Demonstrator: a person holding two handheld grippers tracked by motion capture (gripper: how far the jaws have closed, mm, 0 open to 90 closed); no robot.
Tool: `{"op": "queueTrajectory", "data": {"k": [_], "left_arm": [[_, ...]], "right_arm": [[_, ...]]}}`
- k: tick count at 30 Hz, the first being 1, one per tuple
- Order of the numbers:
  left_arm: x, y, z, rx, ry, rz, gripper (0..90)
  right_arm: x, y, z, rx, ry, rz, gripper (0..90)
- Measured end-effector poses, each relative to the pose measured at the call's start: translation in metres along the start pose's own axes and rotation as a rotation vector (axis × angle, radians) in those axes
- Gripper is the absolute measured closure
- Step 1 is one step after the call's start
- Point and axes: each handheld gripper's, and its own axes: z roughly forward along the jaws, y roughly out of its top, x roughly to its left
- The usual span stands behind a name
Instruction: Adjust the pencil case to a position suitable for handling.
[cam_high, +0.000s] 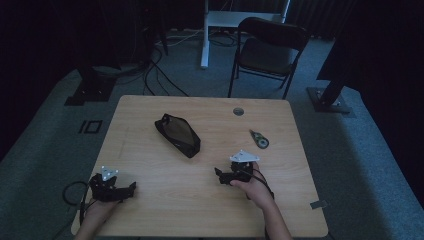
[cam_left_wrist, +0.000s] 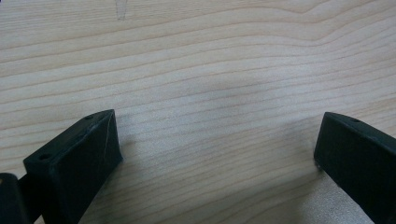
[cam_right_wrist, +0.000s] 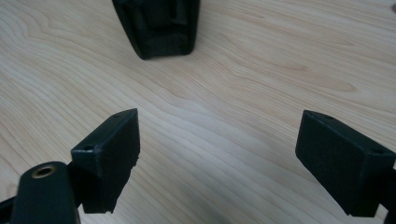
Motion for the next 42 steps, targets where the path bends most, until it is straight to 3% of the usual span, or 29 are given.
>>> {"op": "queueTrajectory", "data": {"k": [27, 35, 42], "left_arm": [[0.0, 0.0, 0.0, -0.002, 0.0, -0.001, 0.5], [0.0, 0.0, 0.0, -0.001, 0.0, -0.001, 0.5], [0.0, 0.0, 0.0, -0.001, 0.0, -0.001, 0.6]], "right_arm": [[0.031, 0.032, 0.04, -0.042, 0.063, -0.005, 17.0], [0.035, 0.041, 0.051, -0.056, 0.061, -0.026, 27.3], [0.034, 0.049, 0.059, -0.072, 0.049, -0.011, 39.5]]}}
